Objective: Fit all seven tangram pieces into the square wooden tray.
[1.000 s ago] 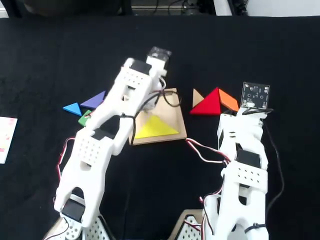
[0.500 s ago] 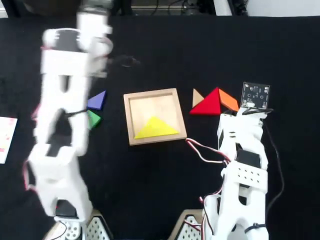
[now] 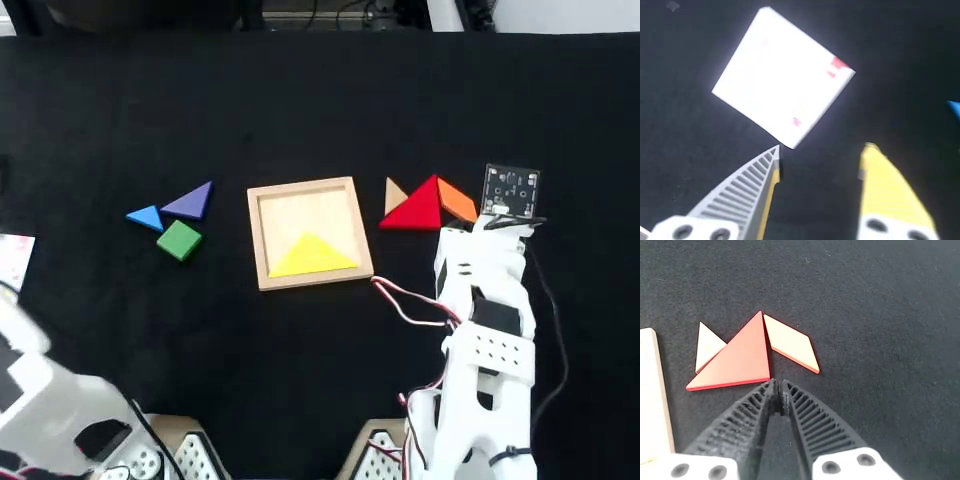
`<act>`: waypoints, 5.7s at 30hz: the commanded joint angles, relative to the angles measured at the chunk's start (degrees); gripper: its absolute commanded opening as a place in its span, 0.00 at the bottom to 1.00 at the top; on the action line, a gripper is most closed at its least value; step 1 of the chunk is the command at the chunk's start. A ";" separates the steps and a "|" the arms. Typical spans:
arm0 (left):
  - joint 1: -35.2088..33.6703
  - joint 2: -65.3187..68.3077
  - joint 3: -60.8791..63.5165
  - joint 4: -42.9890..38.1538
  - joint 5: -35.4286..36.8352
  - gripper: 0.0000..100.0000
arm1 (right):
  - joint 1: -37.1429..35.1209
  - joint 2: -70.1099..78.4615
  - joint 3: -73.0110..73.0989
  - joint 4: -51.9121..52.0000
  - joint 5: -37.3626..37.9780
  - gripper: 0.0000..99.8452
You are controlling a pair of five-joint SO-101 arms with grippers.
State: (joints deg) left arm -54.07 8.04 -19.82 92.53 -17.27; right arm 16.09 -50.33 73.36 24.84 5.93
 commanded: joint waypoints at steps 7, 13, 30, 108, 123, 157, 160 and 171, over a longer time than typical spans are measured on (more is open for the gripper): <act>-13.41 1.32 -0.92 -11.25 -4.13 0.31 | -2.46 -1.36 1.71 -3.69 0.09 0.01; -16.66 5.63 1.10 -20.22 -4.84 0.31 | -2.46 -1.36 1.80 -3.60 0.09 0.01; -15.52 31.91 -4.70 -20.75 -4.48 0.31 | -2.55 -1.19 1.80 -3.60 0.09 0.01; 52.18 -15.30 36.00 -20.22 16.88 0.31 | -11.52 41.10 -37.23 10.99 4.04 0.17; 49.45 -11.87 50.77 -37.89 19.78 0.31 | -12.75 78.02 -82.86 37.80 -22.07 0.17; 49.80 -7.38 48.75 -37.36 19.69 0.31 | -11.52 102.73 -113.45 60.31 -18.11 0.10; 49.71 -7.38 48.75 -37.36 19.69 0.31 | -11.60 105.19 -117.49 62.24 -16.53 0.07; 49.89 -7.38 48.84 -37.36 19.69 0.31 | -11.25 106.95 -126.37 65.49 -13.27 0.01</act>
State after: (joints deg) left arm -4.04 0.92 31.69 54.90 2.24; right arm 6.24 57.10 -48.66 89.01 -8.40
